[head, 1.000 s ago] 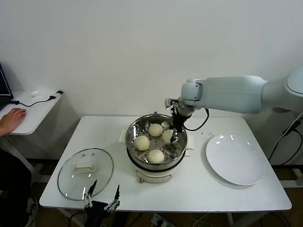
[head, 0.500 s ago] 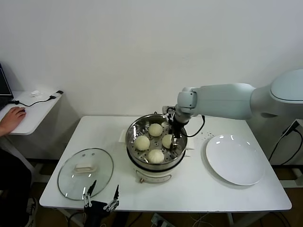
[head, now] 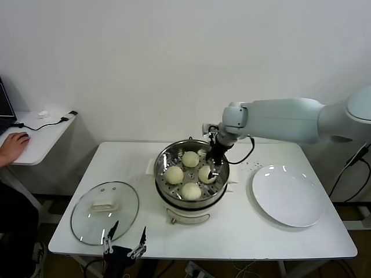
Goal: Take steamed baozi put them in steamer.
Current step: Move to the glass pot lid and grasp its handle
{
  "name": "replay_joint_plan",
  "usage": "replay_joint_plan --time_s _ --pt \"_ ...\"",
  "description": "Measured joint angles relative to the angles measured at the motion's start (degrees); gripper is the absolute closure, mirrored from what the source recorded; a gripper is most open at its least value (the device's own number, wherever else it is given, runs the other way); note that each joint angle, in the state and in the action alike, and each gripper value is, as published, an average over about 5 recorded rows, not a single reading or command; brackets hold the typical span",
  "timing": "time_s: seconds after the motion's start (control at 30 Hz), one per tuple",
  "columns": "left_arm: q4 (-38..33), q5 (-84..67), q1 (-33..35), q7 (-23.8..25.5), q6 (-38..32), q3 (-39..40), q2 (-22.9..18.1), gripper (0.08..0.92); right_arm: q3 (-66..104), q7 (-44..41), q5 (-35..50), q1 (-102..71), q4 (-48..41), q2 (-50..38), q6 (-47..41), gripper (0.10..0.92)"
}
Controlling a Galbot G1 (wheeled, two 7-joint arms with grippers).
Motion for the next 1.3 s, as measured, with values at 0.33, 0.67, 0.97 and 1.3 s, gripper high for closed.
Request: replay_joint_plan --time_s 0.33,0.67,0.97,1.3 --pt "0.4 1.1 -0.2 -0.1 -0.2 -0.5 0.0 0.177 2.8 5.3 1.7 2.3 6.1 -12.4 8.2 0.203" --pt "0.1 2.1 -1.3 -0.1 0.2 -1.2 -0.4 0.177 19.9 18.1 0.0 -11.0 16.3 -32.5 18.5 0.203" --pt "-1.6 3.2 -1.8 -0.1 0.7 -1.9 -0.5 0.177 53.5 28.9 -6.0 -43.7 24.6 -41.3 25.0 0.203" --pt "-3.6 5.2 -2.1 0.1 1.8 -3.5 -0.3 0.177 91.8 34.1 -13.3 -82.0 31.5 -33.8 28.2 0.203"
